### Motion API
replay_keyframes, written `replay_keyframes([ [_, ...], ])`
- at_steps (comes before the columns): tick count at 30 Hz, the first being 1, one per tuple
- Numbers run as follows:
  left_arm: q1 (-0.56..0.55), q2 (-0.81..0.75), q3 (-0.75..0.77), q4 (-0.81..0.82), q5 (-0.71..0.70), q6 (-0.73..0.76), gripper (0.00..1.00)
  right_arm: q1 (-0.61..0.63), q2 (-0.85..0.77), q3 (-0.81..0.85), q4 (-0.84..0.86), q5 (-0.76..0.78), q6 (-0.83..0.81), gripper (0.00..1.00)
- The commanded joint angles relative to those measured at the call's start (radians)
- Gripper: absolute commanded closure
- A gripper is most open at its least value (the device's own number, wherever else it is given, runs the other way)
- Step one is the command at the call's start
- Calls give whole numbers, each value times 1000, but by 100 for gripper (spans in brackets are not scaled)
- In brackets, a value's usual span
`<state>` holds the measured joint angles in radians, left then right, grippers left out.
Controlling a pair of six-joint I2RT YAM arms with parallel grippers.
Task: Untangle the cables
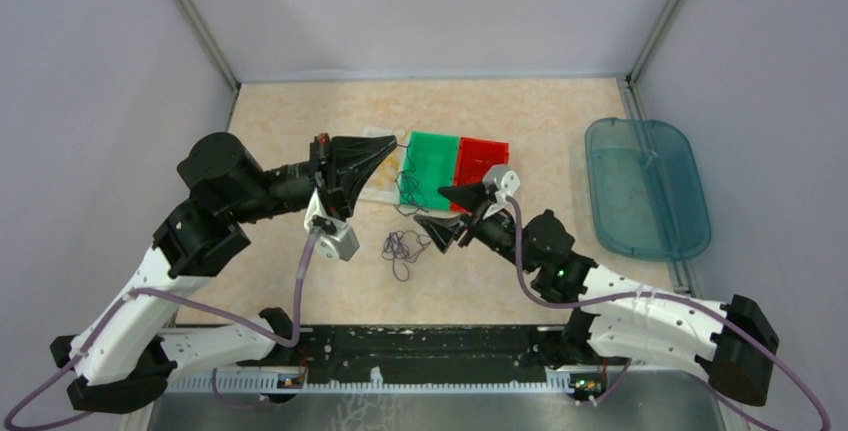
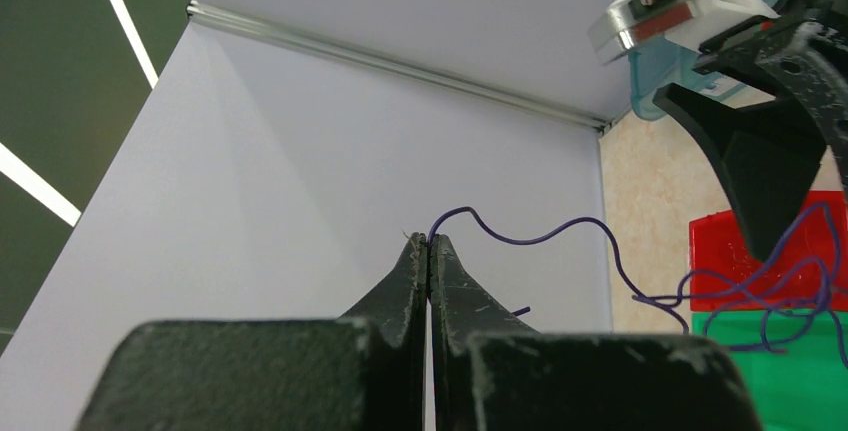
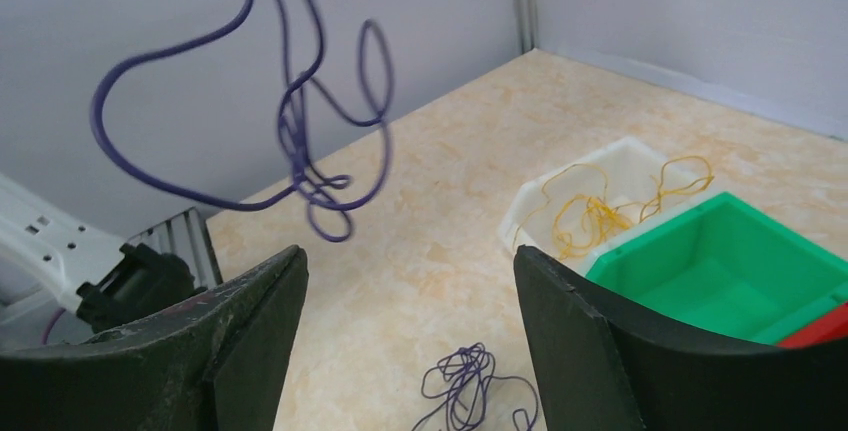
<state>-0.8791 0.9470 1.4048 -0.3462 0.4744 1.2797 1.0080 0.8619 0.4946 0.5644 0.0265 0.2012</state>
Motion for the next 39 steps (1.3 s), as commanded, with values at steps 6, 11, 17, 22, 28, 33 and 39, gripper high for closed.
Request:
replay_keyframes([
  [6, 2, -14, -3, -50, 51, -31, 100, 7, 48, 134, 196, 114, -16, 23],
  [11, 1, -19, -4, -93, 55, -36, 100, 8, 74, 165, 222, 37, -12, 21],
  [17, 2, -22, -11, -95, 59, -40, 100, 7, 75, 191, 177, 34, -39, 22],
  [22, 3, -19, -3, -89, 69, -56, 100, 7, 124, 240, 150, 18, -61, 22],
  [28, 2, -12, 16, -89, 76, -75, 100, 7, 165, 270, 132, 21, -84, 22],
  [33, 2, -9, 25, -89, 75, -77, 100, 7, 178, 272, 119, 11, -86, 23],
  [39, 3, -9, 21, -89, 56, -51, 100, 7, 151, 240, 108, 6, -66, 23],
])
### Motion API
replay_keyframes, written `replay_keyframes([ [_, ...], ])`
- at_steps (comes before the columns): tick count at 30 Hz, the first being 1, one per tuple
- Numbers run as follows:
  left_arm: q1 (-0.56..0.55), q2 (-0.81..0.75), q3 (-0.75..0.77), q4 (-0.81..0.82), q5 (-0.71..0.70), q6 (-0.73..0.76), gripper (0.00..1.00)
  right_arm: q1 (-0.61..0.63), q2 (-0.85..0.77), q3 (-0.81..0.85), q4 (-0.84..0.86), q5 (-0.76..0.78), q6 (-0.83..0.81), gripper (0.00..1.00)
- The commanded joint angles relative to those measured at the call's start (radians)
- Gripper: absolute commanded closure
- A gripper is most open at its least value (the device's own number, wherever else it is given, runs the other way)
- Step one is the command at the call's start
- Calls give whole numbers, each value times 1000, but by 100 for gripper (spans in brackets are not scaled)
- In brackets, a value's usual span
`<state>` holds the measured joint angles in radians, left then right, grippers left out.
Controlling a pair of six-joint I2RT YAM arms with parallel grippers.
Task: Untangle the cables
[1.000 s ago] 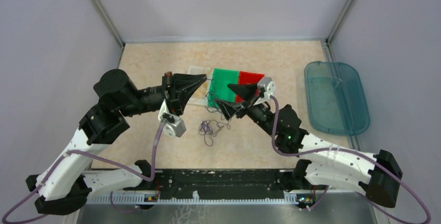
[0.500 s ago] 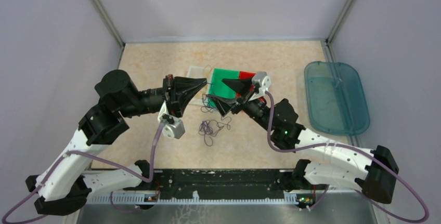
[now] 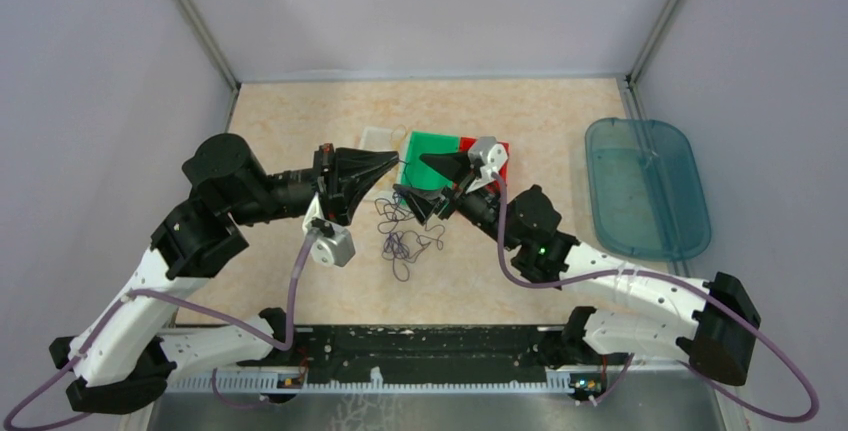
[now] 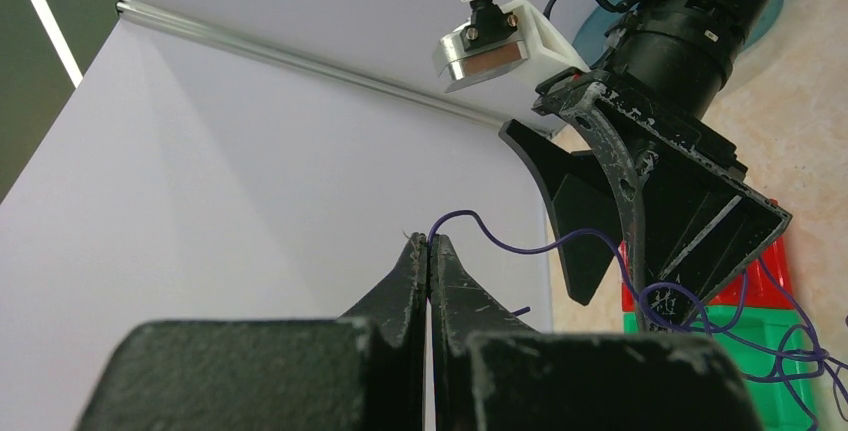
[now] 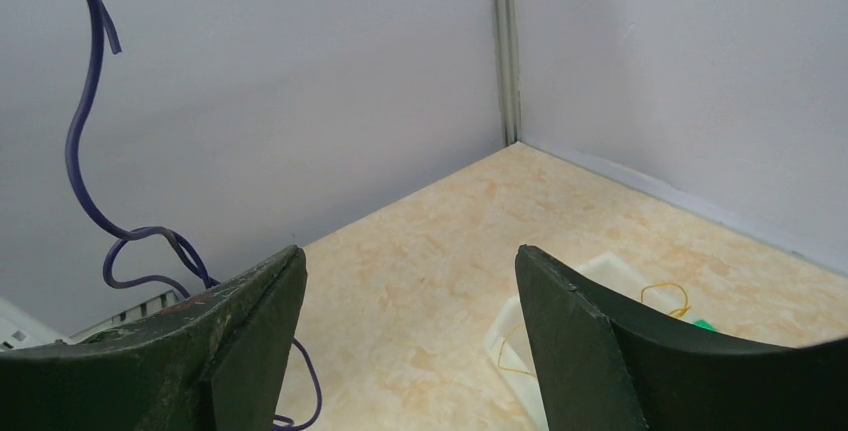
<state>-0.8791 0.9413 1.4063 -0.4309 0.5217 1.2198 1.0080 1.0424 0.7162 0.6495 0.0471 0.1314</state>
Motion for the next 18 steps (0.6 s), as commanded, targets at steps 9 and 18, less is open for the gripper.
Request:
replay_keyframes([
  [9, 1, -4, 10, -6, 9, 23, 100, 7, -186, -78, -36, 60, 42, 23],
  [18, 2, 12, 17, -6, 9, 23, 100, 7, -264, -129, -43, 6, 47, 23],
])
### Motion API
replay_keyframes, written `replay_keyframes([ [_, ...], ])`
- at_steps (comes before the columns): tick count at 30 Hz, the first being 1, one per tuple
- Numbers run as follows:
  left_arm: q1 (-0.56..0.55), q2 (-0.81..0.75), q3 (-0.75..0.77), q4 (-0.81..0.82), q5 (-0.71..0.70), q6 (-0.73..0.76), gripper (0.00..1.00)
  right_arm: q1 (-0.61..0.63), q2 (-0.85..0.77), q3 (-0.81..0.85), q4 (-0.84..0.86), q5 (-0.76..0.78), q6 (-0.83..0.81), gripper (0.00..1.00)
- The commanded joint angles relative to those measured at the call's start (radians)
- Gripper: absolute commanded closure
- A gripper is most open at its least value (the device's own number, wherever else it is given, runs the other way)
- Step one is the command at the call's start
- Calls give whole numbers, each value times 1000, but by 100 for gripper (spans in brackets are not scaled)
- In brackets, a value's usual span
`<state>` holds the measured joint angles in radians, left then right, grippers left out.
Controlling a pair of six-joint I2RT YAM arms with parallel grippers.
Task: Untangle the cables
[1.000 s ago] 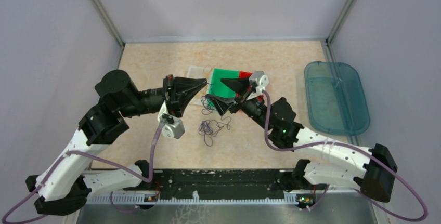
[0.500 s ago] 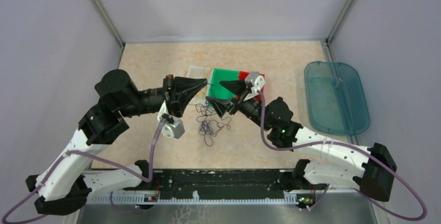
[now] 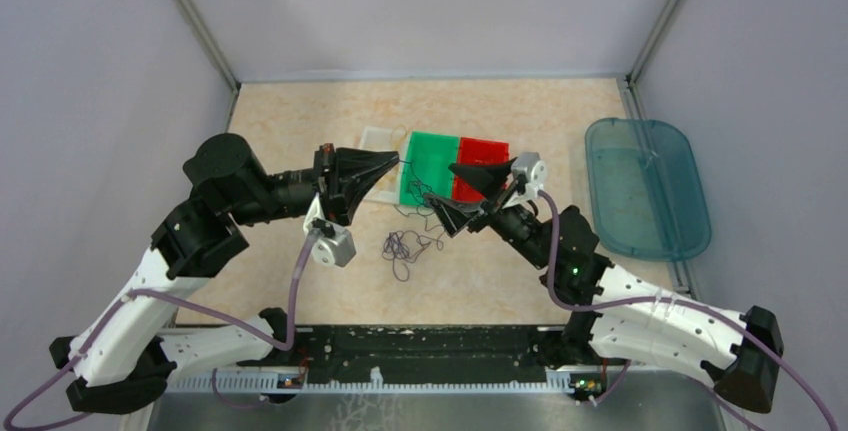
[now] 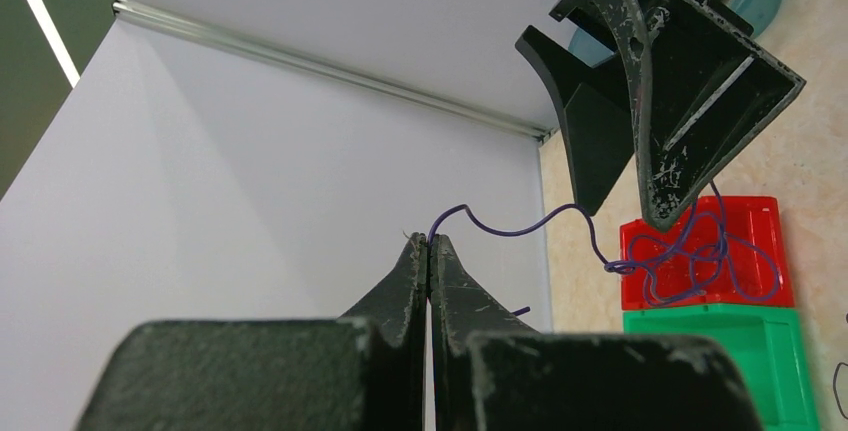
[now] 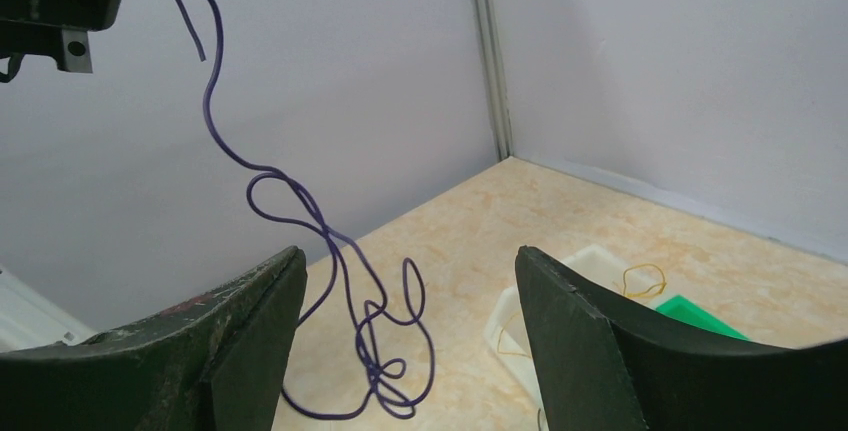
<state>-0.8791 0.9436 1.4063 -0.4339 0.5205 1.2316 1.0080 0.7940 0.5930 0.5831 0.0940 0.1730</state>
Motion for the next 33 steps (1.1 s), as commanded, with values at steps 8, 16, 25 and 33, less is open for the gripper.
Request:
replay_keyframes([
  [8, 2, 17, 26, -2, 22, 6, 100, 7, 49, 28, 49, -90, -13, 23],
  [16, 2, 10, 26, -2, 18, 6, 100, 8, 149, 83, 44, -102, -17, 23],
  [25, 3, 1, 28, -11, 25, -5, 100, 7, 188, 134, 50, 82, -68, 27],
  [33, 2, 3, 39, 1, 35, -20, 100, 7, 182, 121, 40, 120, -95, 34],
])
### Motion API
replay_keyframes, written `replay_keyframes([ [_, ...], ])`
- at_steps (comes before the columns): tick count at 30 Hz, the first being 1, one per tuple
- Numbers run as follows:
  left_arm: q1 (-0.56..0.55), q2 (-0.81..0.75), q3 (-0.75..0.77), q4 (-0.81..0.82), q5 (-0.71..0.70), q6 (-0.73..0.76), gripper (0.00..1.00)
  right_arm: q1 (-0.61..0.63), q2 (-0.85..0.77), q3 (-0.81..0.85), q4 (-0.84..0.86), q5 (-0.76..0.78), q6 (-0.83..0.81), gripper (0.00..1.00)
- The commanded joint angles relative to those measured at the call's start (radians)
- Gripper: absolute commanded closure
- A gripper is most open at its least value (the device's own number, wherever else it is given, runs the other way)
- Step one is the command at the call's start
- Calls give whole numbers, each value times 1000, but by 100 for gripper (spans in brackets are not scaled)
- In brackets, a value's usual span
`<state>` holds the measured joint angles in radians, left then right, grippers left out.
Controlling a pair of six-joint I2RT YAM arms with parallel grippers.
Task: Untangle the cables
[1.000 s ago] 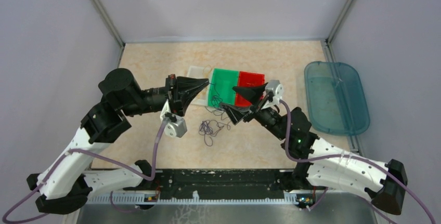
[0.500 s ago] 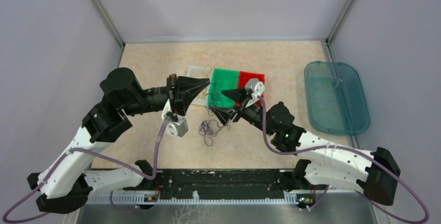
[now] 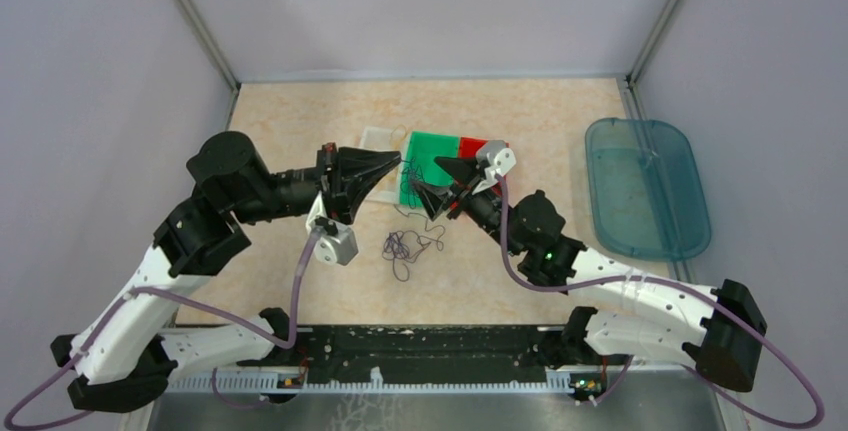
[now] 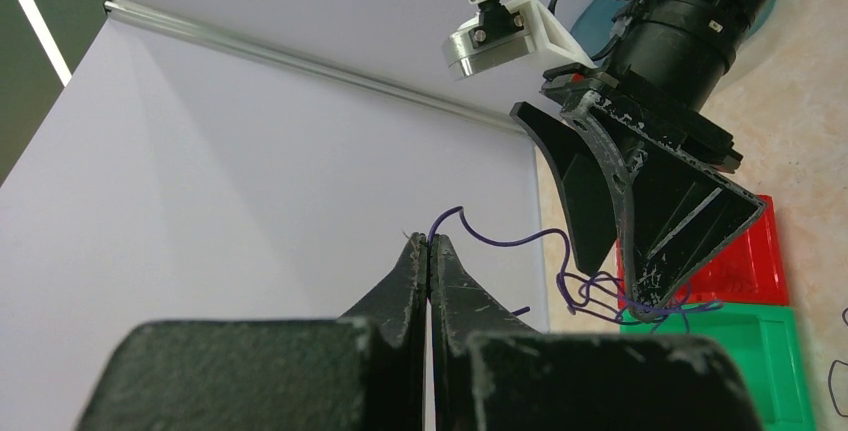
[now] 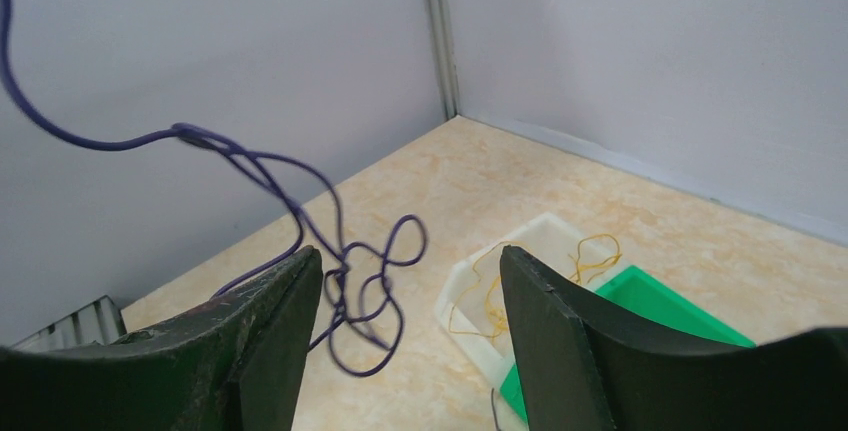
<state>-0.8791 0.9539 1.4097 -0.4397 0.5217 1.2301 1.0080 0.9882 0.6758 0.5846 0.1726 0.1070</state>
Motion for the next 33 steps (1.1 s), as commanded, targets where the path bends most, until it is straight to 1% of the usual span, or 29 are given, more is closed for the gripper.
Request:
replay_keyframes([
  [1, 1, -3, 45, 12, 38, -34, 100, 7, -5, 38, 46, 43, -35, 33],
  [4, 2, 13, 78, 14, 54, -91, 100, 7, 29, 45, 71, 38, -45, 30],
  [7, 2, 28, 105, 15, 68, -124, 100, 7, 71, 66, 89, -11, -31, 25],
  [11, 1, 48, 129, 16, 93, -135, 100, 8, 133, 99, 135, -67, 12, 23],
  [15, 2, 70, 159, 15, 117, -163, 100, 8, 170, 102, 221, -95, 65, 23],
  [22, 0, 94, 220, 33, 142, -266, 100, 8, 219, 83, 299, -39, 98, 26],
  [27, 1, 125, 310, 61, 144, -309, 100, 8, 260, -25, 352, 31, 113, 26],
  [33, 1, 141, 380, 108, 129, -296, 100, 6, 302, -142, 418, 100, 168, 27],
])
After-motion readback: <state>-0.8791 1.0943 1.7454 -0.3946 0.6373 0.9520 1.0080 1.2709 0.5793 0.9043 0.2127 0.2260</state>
